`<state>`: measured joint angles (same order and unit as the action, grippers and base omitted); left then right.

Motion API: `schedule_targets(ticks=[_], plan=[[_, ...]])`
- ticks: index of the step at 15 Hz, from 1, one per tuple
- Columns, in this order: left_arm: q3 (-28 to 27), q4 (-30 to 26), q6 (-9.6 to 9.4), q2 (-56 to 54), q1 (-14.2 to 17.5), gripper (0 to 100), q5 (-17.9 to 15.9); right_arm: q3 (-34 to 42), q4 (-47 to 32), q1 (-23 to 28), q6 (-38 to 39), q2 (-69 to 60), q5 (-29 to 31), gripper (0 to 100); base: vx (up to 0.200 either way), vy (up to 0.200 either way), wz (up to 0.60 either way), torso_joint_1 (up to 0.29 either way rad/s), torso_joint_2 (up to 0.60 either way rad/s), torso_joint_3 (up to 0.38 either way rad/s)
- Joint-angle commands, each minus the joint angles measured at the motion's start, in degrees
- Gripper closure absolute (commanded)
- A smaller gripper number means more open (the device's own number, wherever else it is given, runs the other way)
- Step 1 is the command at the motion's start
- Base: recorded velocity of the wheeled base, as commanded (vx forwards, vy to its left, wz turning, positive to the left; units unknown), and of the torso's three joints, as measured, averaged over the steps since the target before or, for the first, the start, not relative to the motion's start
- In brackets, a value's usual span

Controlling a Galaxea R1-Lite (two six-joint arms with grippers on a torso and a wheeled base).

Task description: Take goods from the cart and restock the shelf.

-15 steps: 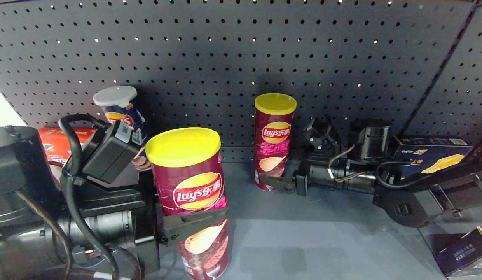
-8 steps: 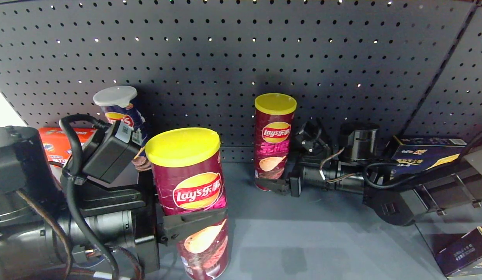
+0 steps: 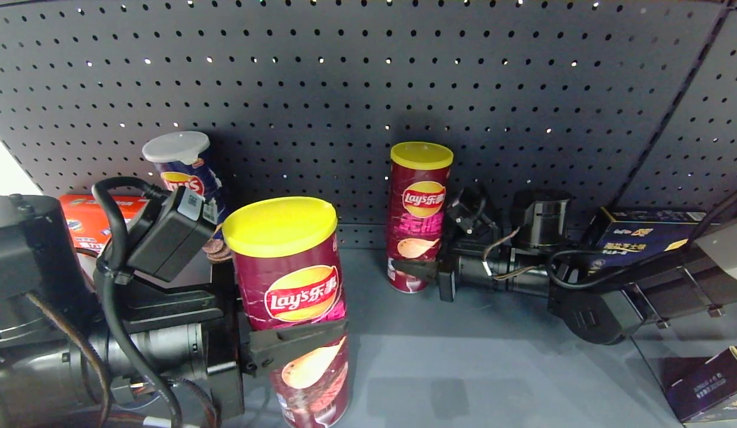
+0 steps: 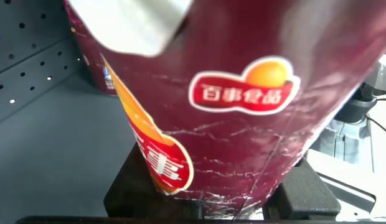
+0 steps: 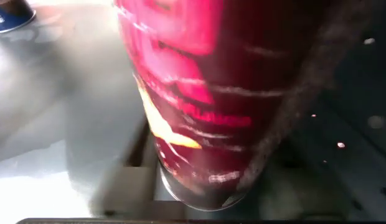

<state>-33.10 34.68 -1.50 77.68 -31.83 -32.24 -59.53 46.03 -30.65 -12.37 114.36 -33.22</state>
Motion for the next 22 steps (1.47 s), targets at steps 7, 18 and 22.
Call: schedule_targets(ticks=[7,18,22], plan=[[-0.1,0.1,0.01,-0.5,1.5,100,-0.1,6.3,-0.5,-1.3,0.0,-10.4,0.4,100,0.000,0.000,0.00,0.000,0.00,0.000],[0.8,0.0,-3.16,-1.3,-0.8,100,0.3,29.6,1.5,-11.8,1.9,-30.4,8.8,100,0.000,0.000,0.00,0.000,0.00,0.000],[0.8,0.0,-3.07,-1.3,-3.9,100,1.1,37.0,7.7,-14.3,3.6,-30.9,8.8,100,0.000,0.000,0.00,0.000,0.00,0.000]])
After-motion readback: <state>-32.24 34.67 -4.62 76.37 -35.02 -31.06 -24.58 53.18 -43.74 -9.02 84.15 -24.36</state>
